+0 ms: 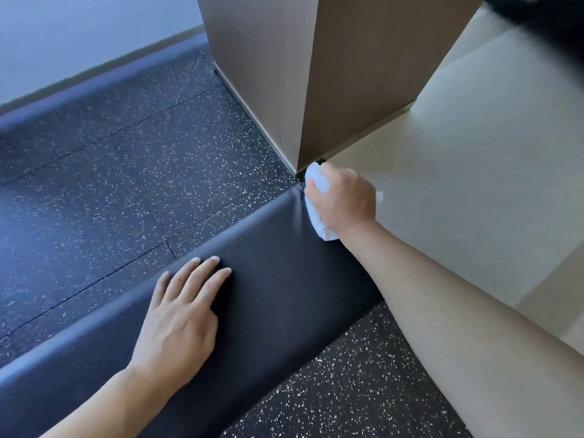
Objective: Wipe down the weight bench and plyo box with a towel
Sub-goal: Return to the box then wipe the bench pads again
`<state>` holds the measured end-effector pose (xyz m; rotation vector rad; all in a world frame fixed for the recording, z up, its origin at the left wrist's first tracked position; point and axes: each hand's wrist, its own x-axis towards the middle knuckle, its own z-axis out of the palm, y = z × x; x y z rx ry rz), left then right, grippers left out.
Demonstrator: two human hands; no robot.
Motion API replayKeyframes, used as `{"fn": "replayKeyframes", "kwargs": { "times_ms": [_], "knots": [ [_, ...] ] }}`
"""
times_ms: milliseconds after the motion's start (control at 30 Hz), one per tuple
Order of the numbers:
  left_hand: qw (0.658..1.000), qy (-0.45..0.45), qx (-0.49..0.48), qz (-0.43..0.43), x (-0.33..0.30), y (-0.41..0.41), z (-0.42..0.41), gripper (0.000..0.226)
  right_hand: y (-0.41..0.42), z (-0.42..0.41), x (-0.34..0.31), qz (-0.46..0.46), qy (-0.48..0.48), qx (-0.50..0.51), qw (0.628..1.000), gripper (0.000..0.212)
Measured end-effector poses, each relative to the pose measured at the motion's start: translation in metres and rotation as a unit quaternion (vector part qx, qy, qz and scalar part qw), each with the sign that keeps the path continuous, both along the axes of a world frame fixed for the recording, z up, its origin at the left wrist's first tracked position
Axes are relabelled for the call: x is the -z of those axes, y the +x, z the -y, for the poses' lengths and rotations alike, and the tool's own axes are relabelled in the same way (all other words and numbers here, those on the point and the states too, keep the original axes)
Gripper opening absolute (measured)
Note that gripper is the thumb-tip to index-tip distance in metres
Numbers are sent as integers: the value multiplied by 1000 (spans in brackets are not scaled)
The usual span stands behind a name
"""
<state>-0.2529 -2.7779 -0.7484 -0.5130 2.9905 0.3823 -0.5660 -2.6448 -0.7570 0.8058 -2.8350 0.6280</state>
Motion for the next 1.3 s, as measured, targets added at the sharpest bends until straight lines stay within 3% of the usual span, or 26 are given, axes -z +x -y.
{"fn": "replayKeyframes", "kwargs": {
  "times_ms": [100, 267, 433, 633, 800, 967, 1100, 1300],
  "knots": [
    [999, 41, 28, -22, -2, -71, -20, 62, -7, 10, 1, 63, 24, -15, 998, 20],
    [999, 34, -2, -31, 15, -159, -43, 58, 32, -81, 15, -40, -54, -55, 996, 32],
    [997, 20, -30, -67, 19, -160, -54, 57, 42, -142, 21, -61, -58, -107, 991, 32],
    [998, 8, -30, -61, 19, -167, -55, 59, -17, -23, 21, 3, -79, -75, 994, 26],
    [997, 10, -34, -64, 17, -167, -53, 61, -51, 46, 12, 144, -1, -109, 984, 26],
    [997, 5, -33, -67, 18, -167, -52, 60, -24, -39, 14, 55, -93, -102, 989, 33],
    [997, 3, -30, -74, 20, -169, -53, 61, 15, -124, 15, 25, -99, -123, 987, 39],
    [996, -2, -34, -76, 23, -166, -52, 60, -13, -75, 22, 58, -137, -128, 981, 39]
  ]
}}
